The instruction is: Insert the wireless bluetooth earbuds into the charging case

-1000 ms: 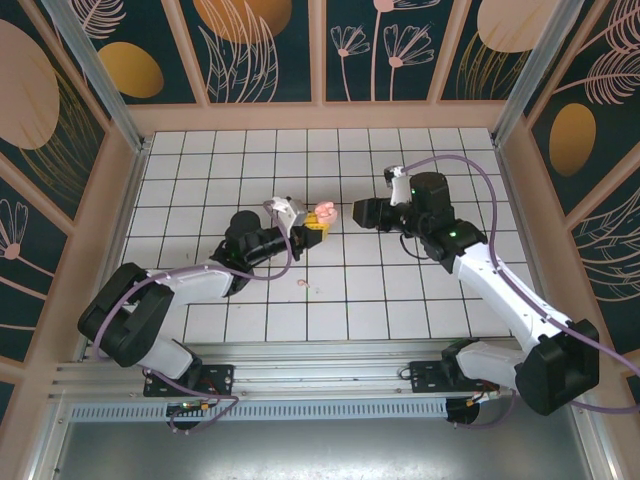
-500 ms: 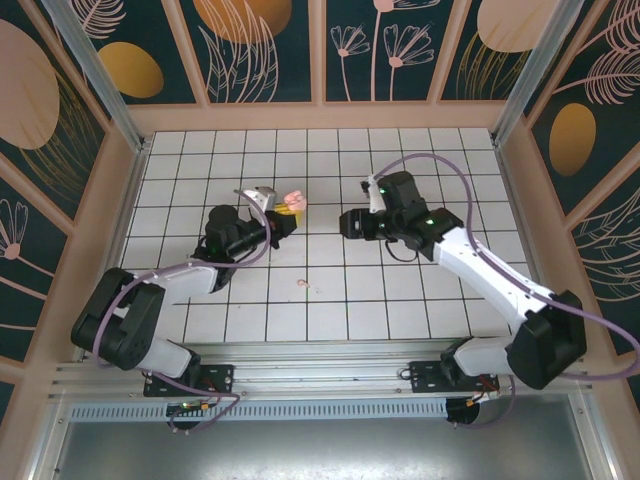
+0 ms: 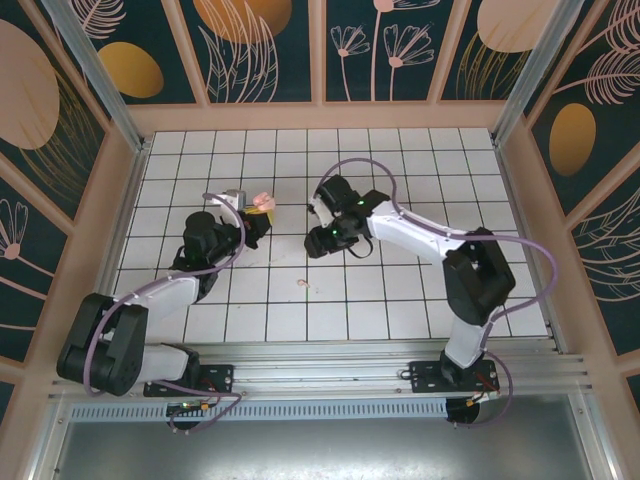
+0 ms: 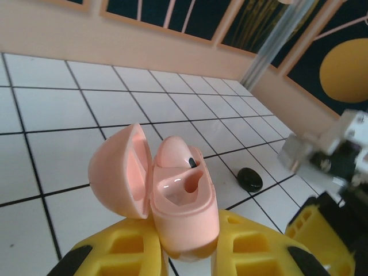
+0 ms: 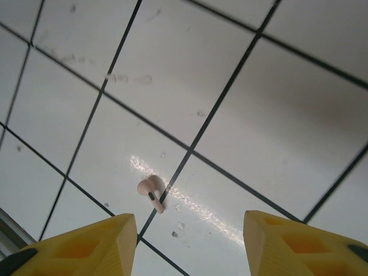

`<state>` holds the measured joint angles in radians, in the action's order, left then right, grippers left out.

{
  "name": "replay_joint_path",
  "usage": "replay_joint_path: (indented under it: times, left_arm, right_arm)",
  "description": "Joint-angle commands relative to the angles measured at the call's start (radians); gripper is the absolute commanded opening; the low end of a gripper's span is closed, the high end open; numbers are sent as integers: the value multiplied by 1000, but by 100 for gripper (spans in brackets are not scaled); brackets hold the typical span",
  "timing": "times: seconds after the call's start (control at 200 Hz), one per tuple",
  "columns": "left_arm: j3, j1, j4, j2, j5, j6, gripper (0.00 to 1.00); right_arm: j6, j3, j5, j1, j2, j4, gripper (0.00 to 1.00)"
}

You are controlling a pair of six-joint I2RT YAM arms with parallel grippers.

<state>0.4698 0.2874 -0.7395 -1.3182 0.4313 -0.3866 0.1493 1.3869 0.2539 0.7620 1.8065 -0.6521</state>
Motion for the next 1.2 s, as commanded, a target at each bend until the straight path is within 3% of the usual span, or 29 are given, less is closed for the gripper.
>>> replay_joint_path:
  times: [0.0, 0.591, 1.196]
  left_arm:
    - [-20, -20, 24, 35, -32, -26, 5]
    - [-30, -47, 102, 108, -140, -28, 5]
    - [-28, -48, 94, 106, -131, -29, 5]
  right_arm:
    - [-77, 62, 21, 39, 61, -80, 52]
    - [-132, 213, -24, 150, 302, -146, 42]
    - [-124, 201, -104, 175, 344, -148, 36]
